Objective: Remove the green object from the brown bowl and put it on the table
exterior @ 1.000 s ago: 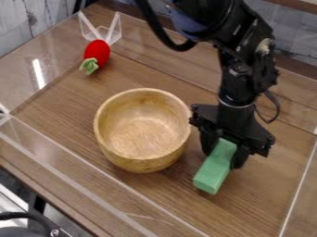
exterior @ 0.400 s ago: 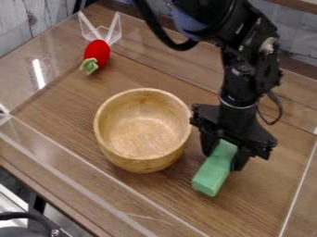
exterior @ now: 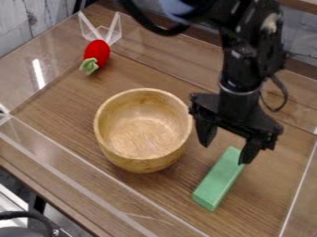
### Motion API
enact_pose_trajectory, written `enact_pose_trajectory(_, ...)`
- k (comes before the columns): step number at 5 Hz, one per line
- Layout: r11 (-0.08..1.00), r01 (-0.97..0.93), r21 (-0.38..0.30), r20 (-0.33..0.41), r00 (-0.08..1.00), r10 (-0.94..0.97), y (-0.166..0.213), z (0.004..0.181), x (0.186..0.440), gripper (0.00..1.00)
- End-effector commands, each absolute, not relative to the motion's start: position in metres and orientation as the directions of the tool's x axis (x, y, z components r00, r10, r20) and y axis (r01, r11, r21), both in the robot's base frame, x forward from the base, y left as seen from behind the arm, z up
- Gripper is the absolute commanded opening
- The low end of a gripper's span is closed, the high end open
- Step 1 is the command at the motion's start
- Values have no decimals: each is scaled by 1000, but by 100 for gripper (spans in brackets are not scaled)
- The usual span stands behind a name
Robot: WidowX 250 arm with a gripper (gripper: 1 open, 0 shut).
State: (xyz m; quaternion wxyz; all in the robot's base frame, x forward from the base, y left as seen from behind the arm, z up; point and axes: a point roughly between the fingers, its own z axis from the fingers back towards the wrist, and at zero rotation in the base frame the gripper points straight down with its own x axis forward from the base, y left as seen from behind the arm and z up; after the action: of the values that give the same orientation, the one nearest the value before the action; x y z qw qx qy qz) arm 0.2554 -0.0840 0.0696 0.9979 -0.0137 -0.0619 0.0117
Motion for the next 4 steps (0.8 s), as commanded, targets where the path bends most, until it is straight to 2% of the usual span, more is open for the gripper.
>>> enact_pose_trajectory(1, 990, -129, -60, 208, 968, 139, -78, 110, 265, 100)
enact_pose_trajectory(2, 991, -116, -70, 228, 965, 129, -53, 130, 267, 100)
enact_pose_trajectory(3, 993, -94, -77, 232, 967, 109, -50, 137, 272, 100)
enact_pose_trajectory(4, 986, -148, -79, 246, 956, 163, -43, 138, 266, 100)
